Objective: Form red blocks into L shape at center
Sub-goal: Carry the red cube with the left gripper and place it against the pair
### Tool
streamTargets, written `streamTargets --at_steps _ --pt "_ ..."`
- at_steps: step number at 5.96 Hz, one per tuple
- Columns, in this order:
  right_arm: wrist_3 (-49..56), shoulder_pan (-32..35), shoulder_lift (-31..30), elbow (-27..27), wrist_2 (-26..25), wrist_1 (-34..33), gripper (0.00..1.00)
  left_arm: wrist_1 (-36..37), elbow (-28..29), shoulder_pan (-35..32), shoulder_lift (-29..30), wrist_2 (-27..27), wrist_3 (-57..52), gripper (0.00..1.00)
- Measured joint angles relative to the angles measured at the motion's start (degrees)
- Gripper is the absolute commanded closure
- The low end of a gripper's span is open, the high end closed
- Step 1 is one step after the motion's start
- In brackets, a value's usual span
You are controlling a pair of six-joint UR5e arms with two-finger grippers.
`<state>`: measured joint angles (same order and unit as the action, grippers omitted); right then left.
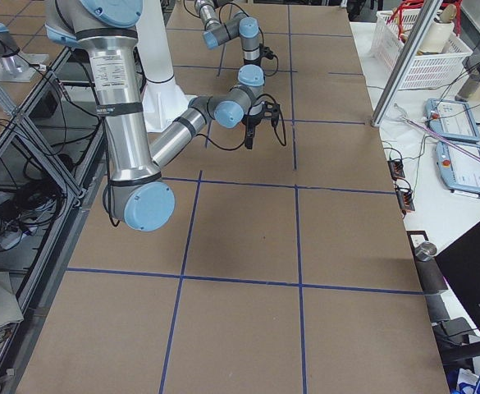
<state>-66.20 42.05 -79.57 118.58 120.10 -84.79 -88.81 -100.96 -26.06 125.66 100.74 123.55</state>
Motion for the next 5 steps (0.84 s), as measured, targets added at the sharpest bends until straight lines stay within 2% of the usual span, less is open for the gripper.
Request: streamTargets --at_steps 2,3,5 --pt "-0.25 -0.02 -0.03 0.15 0.00 0.00 0.01 0.73 1.61 1.35 2.24 -1.98 22.37 0.96" --pt "-1.24 -0.15 0.07 0.16 -0.05 0.04 0.01 0.89 3.05 1.49 3.17 -2.45 28.64 0.95" --pt "-2.88 -0.32 0.12 0.10 -0.15 0.06 0.01 1.94 6.43 1.77 5.28 -2.87 34.35 0.94"
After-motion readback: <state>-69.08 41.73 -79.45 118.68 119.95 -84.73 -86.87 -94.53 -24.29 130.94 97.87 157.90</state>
